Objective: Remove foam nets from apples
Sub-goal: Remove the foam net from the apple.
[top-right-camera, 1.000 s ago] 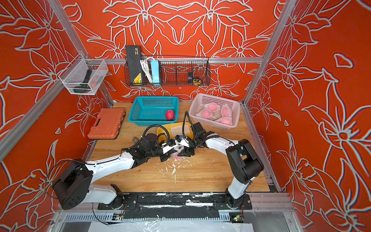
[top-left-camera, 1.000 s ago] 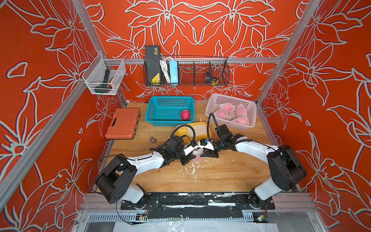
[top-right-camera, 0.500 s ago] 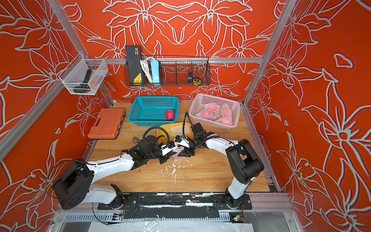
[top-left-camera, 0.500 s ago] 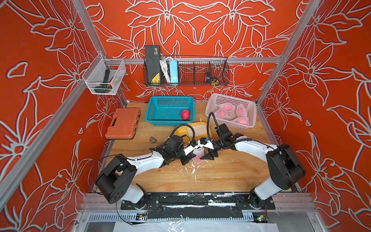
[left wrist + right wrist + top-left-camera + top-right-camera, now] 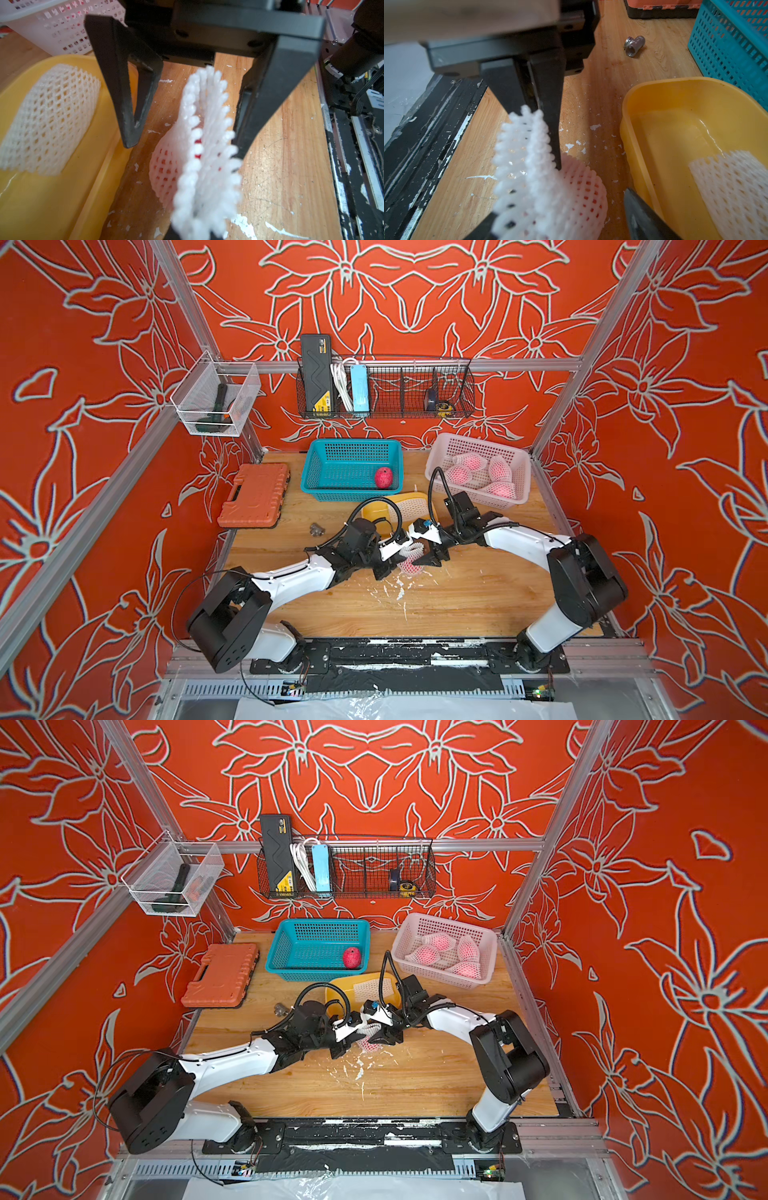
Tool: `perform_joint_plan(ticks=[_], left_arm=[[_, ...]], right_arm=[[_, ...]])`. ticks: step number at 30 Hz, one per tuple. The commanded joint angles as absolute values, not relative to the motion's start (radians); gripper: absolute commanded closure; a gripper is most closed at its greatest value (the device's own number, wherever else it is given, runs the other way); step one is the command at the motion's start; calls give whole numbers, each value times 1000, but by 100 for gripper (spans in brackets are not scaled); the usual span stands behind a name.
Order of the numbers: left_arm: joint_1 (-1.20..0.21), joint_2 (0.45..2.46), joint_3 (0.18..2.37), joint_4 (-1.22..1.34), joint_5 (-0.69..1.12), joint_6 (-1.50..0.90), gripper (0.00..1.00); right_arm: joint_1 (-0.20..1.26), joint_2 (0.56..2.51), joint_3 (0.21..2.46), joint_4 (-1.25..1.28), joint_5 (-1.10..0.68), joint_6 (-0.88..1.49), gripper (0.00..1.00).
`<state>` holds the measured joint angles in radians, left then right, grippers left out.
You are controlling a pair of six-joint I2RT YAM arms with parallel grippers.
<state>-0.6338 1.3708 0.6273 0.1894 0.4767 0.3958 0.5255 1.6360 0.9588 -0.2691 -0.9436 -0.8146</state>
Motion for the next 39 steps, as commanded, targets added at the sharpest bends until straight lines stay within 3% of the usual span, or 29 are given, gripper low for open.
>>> perform_joint_plan(ticks=[1,12,22,39], left_arm=[[-652,1327,665,295,509,461,93],[-654,1353,689,331,457,478,95],[-659,1364,652,307,465,488,94],[-662,1350,595,330,419,454,88]], right_arm=[[546,1684,975,-326,-862,-799,23],[557,1697,994,-377,-888,-827,30],[558,1673,961,-267,-856,-753,42],[557,1613,913,-183,-871,-699,45]])
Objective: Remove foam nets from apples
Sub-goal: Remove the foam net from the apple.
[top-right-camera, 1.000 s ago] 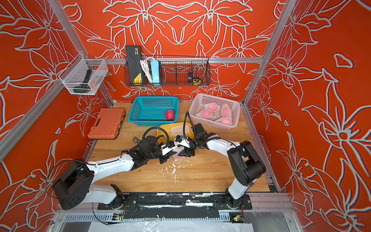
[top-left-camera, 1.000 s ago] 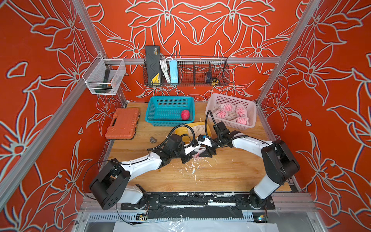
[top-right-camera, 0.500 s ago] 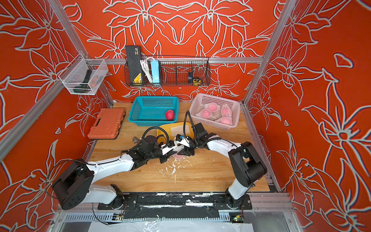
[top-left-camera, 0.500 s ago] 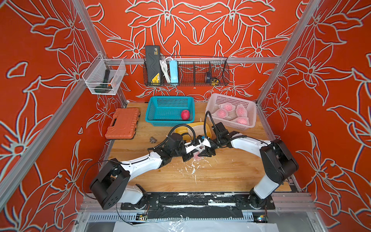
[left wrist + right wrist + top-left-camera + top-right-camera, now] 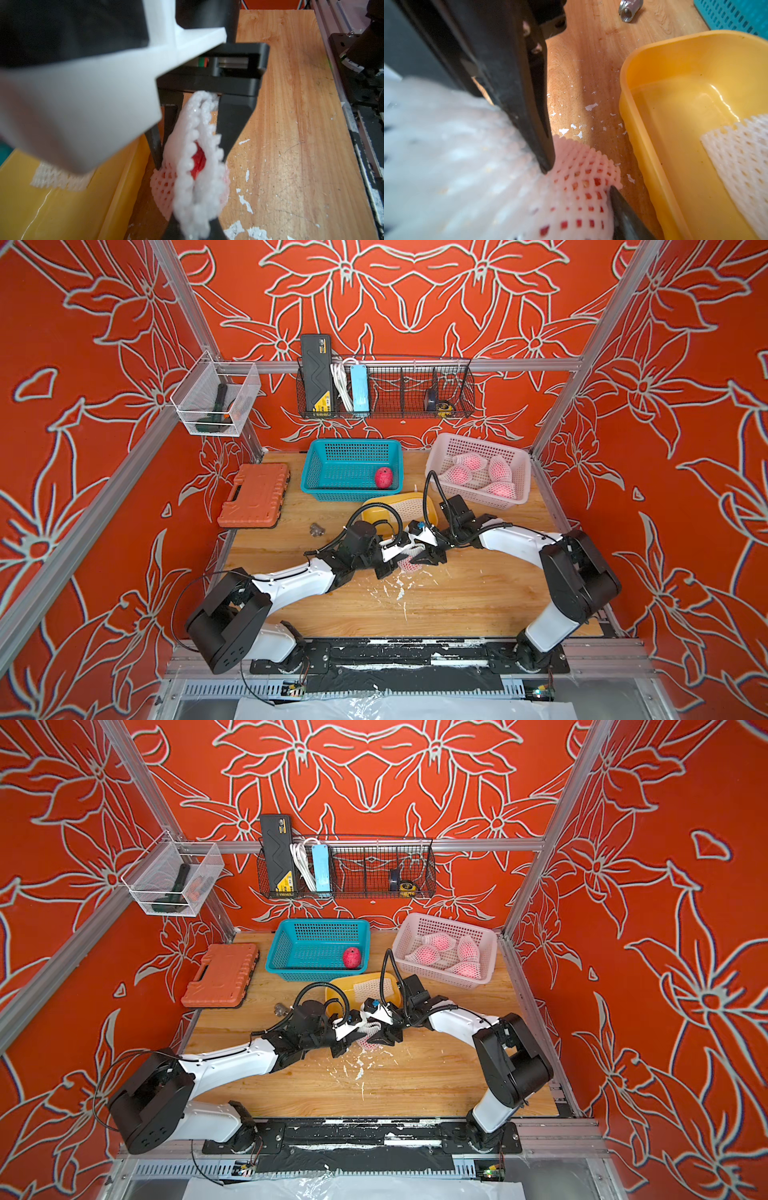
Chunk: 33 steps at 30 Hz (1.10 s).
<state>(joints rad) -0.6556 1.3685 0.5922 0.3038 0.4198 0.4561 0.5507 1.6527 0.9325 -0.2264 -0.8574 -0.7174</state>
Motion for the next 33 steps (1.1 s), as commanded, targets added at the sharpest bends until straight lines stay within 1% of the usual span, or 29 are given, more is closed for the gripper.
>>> perform_joint_plan(ticks=[1,6,7,9,13,16,17,21,24,25,26,27,28,31,33], left_arm=[[-661,1348,595,332,422,451,88],[-662,1351,592,336,423,449,86],[-661,1353,591,337,424,450,86],[-662,1355,585,345,421,445,85],[-662,1362,580,359,417,441,85],[-661,1368,581,364,418,437,85],[-662,1370,580,365,416,436,85],[-661,1371,579,364,419,440,85],[-662,1372,580,352,428,443,84],[-662,1370,579,350,431,441,83],[-662,1367,574,351,433,441,83],[-661,1366,570,354,433,440,83],[-661,1365,566,354,431,439,83],[-662,1362,560,355,428,442,83],[-661,1358,556,357,426,445,83]], right_arm=[[557,1608,911,-173,-874,-695,46],[557,1608,916,-163,-897,-683,51],[557,1609,916,-164,-897,-680,50],[557,1610,914,-170,-893,-679,42],[557,1601,904,-179,-882,-693,33],[557,1590,893,-177,-877,-703,31],[556,1585,890,-177,-876,-705,32],[555,1583,892,-179,-878,-694,44],[556,1578,889,-163,-888,-677,46],[556,1576,887,-155,-886,-671,45],[557,1573,885,-150,-884,-667,41],[557,1570,885,-152,-875,-669,35],[555,1568,884,-153,-863,-667,32],[556,1557,879,-177,-840,-692,27],[557,1547,873,-185,-833,-704,27]])
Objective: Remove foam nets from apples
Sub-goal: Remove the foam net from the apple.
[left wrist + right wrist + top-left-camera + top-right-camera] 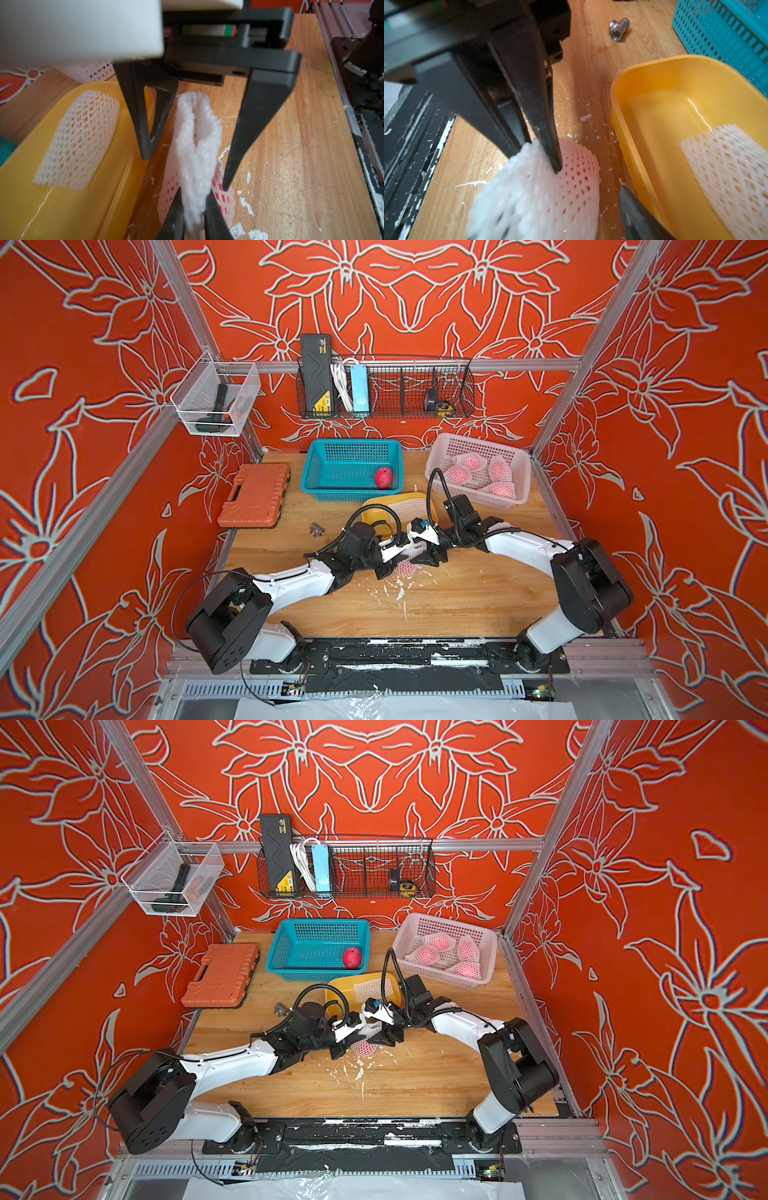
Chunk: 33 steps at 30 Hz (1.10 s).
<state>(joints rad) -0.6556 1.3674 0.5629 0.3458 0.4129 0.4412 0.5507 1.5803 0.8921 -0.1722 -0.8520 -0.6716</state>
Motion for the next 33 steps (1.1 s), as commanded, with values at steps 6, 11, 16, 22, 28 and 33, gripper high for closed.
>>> perform_joint_plan(ticks=[6,11,16,22,28,33], left_arm=[[-661,1346,543,373,428,443,84],[-661,1337,548,366,432,444,82],[-660,1308,563,329,385,438,52],[-645,1249,534,302,341,409,38],[-639,1242,506,281,349,399,37],[-631,1213,498,287,324,389,37]], right_arm=[[556,1569,895,-239,-844,-739,40],[556,1551,899,-235,-859,-743,55],[557,1507,913,-241,-862,-743,70],[556,1487,938,-282,-871,-735,82],[555,1470,939,-260,-884,-712,87],[556,1440,920,-168,-883,-633,88]])
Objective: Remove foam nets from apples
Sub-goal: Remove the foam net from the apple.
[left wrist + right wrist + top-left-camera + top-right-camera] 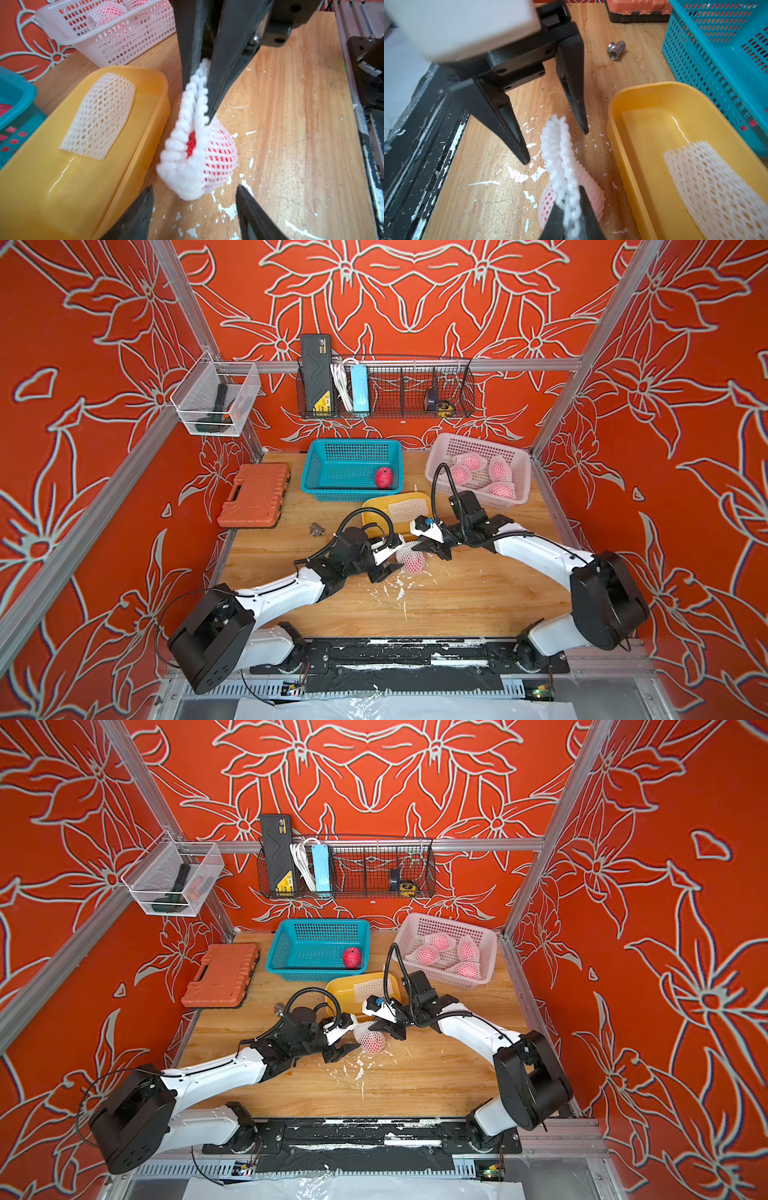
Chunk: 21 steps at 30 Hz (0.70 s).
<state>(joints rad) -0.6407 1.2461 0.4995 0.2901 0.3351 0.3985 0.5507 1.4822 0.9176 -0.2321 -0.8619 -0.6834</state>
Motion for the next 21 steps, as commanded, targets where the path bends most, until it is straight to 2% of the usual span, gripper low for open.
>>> perform_joint_plan(ticks=[1,9,15,21], left_arm=[[-629,1206,496,285,325,384,37],[-623,1254,505,305,346,382,36],[-607,1249,527,315,281,346,35],[-586,1190,513,268,311,336,35]], right_arm=[[554,1432,914,-141,-878,-614,88],[554,1437,904,-75,-897,-580,88],[552,1401,921,-111,-791,-588,87],[548,1370,945,-203,-752,-601,86]])
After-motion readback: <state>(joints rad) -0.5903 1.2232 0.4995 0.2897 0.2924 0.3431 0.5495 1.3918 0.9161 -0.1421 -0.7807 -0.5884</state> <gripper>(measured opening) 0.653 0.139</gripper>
